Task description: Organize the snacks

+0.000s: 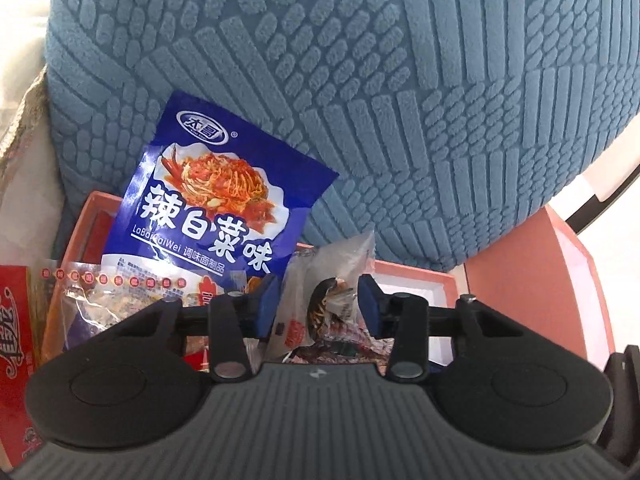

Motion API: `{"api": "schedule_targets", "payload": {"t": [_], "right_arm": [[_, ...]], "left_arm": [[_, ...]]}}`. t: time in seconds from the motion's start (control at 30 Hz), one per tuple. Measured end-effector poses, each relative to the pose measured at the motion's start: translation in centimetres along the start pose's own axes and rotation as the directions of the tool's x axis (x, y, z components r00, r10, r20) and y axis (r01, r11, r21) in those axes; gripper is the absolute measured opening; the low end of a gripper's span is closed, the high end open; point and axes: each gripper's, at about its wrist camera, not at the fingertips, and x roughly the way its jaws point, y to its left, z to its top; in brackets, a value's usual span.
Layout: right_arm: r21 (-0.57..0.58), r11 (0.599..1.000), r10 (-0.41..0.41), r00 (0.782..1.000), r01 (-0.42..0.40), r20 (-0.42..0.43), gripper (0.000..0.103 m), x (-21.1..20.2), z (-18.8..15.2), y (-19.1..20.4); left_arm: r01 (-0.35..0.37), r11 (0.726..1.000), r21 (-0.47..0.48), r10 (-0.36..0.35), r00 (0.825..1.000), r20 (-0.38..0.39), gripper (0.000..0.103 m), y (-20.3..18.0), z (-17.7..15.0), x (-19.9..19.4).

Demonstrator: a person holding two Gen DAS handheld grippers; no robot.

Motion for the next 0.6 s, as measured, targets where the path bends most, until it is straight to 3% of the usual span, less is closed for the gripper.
{"api": "schedule_targets", "payload": {"t": [0.27, 0.43, 0.6], "right_arm": [[0.011, 1.000, 0.000, 1.000, 0.000, 0.009, 0.090, 0.6, -0.8, 0.7], [0.016, 1.000, 0.017, 1.000, -0.017, 0.015, 0.082, 0.4, -1.2, 0.9], [0.017, 0.999, 0.037, 0.999, -0.037, 0.018, 0.066, -0.6, -1.2, 0.3]], "left_arm": [[-0.056, 0.997, 0.058, 0.056, 0.998, -0.009, 0.050, -1.0, -0.2, 2.2], [-0.088, 0.992, 0.089, 0.089, 0.996, -0.002, 0.051, -1.7, -0.2, 3.4], [-0.097, 0.991, 0.088, 0.098, 0.995, -0.007, 0.051, -1.9, -0.5, 4.1]]}}
